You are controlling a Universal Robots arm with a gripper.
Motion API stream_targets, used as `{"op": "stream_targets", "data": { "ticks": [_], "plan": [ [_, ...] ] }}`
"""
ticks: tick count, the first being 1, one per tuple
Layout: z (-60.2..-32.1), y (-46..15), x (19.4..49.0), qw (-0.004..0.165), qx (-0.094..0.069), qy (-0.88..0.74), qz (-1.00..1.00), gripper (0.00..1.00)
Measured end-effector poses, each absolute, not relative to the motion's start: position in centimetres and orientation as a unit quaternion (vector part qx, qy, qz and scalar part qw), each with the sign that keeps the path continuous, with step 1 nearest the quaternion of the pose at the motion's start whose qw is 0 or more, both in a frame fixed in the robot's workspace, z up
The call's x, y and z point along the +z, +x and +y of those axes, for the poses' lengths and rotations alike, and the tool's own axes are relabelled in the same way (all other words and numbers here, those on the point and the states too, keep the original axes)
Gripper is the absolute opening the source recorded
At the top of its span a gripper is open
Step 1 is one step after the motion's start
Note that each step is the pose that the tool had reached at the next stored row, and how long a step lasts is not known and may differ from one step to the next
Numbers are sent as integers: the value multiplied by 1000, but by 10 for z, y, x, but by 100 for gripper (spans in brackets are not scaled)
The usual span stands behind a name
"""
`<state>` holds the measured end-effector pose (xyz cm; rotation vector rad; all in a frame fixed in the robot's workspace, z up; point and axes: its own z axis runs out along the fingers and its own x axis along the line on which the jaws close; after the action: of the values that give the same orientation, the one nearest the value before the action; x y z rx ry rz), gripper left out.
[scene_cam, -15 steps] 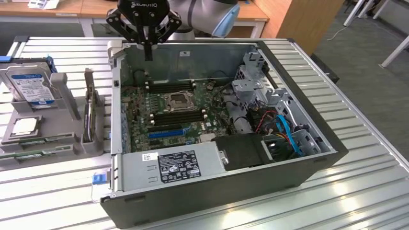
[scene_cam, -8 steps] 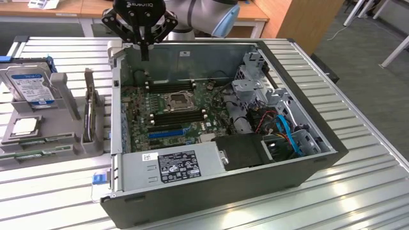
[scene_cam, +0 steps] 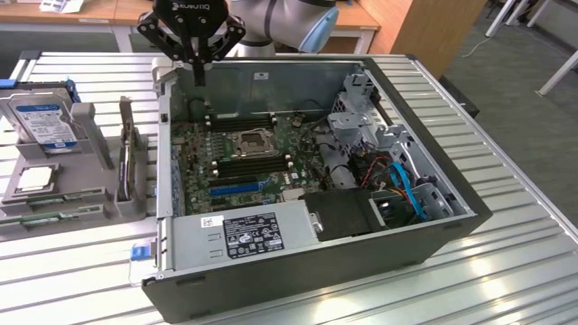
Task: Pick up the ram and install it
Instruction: 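Reach for the ram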
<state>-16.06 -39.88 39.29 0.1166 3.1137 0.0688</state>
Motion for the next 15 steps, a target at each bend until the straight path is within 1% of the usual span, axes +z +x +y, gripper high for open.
{"op": "stream_targets", "data": {
  "ticks": [15],
  "plan": [
    [-399,-170,393,12,22,37,999,10]
  ]
}}
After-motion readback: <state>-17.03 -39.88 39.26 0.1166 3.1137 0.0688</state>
